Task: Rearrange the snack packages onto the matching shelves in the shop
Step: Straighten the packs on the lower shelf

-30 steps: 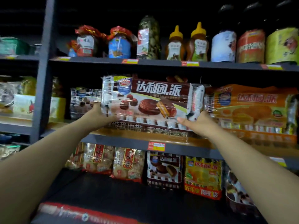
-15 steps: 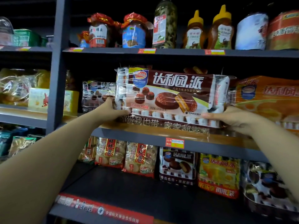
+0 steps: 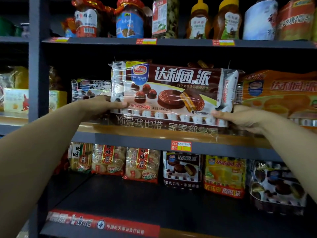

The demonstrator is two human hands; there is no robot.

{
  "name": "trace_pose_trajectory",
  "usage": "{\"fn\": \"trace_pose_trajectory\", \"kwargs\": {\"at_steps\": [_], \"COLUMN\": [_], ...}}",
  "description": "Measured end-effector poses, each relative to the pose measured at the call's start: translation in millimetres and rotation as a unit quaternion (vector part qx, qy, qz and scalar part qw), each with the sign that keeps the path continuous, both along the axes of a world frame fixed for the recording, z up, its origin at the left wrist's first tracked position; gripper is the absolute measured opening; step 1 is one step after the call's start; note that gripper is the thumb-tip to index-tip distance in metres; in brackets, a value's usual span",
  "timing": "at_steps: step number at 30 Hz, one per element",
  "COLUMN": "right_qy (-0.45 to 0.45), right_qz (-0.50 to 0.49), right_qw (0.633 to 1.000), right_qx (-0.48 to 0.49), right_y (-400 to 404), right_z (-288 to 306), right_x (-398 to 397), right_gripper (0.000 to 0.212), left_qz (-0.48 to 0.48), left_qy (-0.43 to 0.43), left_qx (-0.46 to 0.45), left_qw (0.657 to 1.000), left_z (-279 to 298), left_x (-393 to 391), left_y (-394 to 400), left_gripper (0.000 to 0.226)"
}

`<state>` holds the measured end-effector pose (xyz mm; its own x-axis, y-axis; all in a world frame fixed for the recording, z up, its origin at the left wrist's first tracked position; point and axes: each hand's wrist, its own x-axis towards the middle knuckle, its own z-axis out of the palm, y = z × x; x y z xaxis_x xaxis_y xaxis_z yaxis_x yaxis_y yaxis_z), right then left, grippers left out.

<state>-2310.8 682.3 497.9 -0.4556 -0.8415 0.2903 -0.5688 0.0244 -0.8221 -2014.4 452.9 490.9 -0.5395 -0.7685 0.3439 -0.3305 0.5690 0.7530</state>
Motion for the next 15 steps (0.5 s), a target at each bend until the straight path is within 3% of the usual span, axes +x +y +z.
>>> {"fn": "trace_pose_trajectory", "kwargs": {"at_steps": [5,10,13,14,15], "right_qy": [0.049,0.071,0.104,0.102,0.092], "right_qz": [0.012,0.007,0.005,0.003,0.008], "right_qw": [0.998,0.997,0.995,0.995,0.996], "right_qx": [0.025,0.015,0.007,0.000,-0.007], "right_y": [-1.8,-7.8,-6.1,-7.9,-9.4], "right_z": [-1.2,-1.3,-3.4,-4.4,-5.1], "right_x": [7.3,1.1,5.8,-0.6,-4.1], "right_gripper": [0.065,0.066,0.095,0.096,0.084], "left_qz": [0.010,-0.008,-0.027,-0.030,-0.035], "left_qy": [-0.022,0.007,0.016,0.018,0.024], "left_qx": [-0.028,-0.012,0.001,0.007,0.012], "left_qw": [0.999,1.000,1.000,0.999,0.999], "left_z": [0.4,-1.5,0.2,1.8,3.1], "left_x": [1.4,6.1,8.0,8.2,7.2], "left_y": [3.7,-7.9,-15.1,-12.7,-11.4], "left_gripper": [0.131,0.138,0.138,0.140,0.140]}}
